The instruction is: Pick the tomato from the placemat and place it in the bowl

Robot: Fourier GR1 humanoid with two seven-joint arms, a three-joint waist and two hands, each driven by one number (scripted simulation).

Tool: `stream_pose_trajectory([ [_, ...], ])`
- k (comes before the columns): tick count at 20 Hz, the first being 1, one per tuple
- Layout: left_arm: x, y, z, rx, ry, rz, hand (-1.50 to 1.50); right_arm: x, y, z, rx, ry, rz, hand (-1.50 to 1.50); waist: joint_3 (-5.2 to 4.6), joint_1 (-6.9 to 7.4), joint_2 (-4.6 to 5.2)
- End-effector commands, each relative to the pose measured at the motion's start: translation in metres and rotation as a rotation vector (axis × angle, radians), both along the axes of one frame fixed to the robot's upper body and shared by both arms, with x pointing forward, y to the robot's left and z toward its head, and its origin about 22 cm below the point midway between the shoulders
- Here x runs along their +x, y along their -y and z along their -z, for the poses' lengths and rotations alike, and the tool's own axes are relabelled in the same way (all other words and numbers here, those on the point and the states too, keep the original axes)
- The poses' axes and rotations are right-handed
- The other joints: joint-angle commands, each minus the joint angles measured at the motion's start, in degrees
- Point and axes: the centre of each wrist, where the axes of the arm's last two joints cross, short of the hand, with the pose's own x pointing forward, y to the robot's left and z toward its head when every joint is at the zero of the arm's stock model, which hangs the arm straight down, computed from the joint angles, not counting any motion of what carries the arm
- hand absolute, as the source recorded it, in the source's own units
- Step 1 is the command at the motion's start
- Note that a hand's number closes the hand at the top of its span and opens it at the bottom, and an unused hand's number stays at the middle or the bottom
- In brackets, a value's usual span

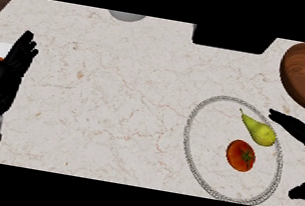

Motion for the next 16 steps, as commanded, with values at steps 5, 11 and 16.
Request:
stream_pose_trajectory([
  [5, -0.009, 0.002, -0.010, 0.002, -0.003, -0.006, 0.00, -0.026, -0.021, 0.035, 0.009, 0.089, 0.031, -1.50, 0.02, -0.16, -0.08],
  [11, -0.005, 0.004, -0.001, -0.009, 0.007, -0.010, 0.00, -0.013, -0.029, 0.042, -0.011, -0.001, -0.001, -1.50, 0.00, -0.10, 0.01],
  [16, 0.003, 0.010, 0.009, -0.005, 0.000, 0.002, 0.00, -0.006, -0.031, 0.051, -0.036, -0.007, 0.005, -1.50, 0.00, -0.14, 0.05],
])
